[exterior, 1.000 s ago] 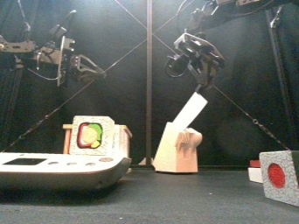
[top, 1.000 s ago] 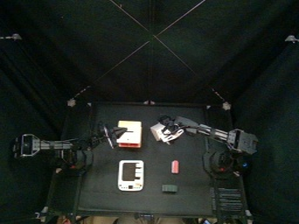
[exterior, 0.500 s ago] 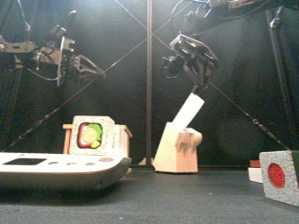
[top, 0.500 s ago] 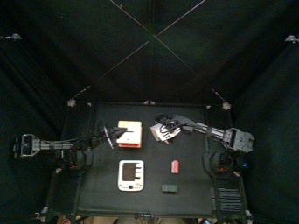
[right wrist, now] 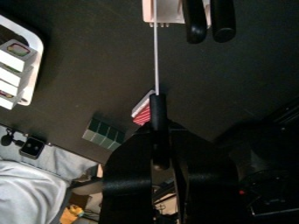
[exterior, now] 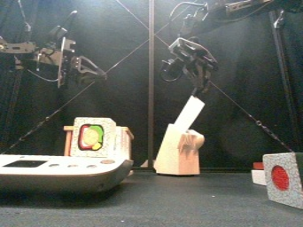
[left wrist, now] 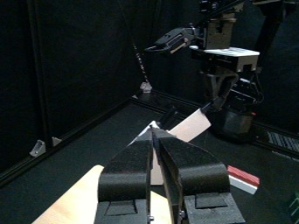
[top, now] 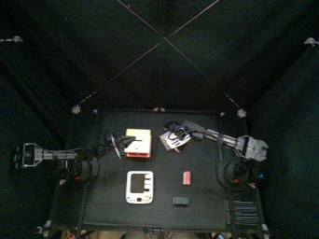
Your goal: Put cleaver in holder
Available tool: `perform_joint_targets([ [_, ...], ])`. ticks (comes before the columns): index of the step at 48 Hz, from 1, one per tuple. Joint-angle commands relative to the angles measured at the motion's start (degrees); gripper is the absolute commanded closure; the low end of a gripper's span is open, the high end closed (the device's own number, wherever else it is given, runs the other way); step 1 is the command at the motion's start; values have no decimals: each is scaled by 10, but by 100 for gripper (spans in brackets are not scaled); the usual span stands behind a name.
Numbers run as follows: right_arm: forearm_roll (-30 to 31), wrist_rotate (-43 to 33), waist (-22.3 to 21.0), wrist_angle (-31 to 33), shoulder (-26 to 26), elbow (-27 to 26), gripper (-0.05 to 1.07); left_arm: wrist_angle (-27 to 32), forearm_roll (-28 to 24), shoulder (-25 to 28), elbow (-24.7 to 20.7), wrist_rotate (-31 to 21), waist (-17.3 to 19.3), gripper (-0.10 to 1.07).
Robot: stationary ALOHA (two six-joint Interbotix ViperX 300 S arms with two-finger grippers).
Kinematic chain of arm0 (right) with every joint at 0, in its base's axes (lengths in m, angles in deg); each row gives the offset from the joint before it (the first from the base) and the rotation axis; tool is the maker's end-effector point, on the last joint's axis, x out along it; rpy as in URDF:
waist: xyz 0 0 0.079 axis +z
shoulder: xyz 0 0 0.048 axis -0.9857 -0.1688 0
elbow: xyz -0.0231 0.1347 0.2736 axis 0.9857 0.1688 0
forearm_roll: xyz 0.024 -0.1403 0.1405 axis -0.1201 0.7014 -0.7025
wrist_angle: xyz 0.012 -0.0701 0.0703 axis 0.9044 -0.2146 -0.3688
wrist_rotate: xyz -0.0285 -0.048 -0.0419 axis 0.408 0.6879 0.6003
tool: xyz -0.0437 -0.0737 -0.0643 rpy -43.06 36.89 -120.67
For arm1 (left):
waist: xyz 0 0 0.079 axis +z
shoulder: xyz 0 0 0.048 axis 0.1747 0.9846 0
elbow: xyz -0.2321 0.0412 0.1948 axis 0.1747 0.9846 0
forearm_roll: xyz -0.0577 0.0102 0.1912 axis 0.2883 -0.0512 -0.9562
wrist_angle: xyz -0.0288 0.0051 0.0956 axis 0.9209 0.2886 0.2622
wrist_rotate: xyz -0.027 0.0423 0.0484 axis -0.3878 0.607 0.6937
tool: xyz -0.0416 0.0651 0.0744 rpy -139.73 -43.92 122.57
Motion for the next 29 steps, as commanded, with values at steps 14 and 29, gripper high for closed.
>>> perform_joint_targets([
  [14,2,2,-7,0,1,-32,63,-3,1,0,-4,1,2,48],
  [29,20,0,-7,0,-1,-34,44,-3,1,-1,-4,1,2,48],
])
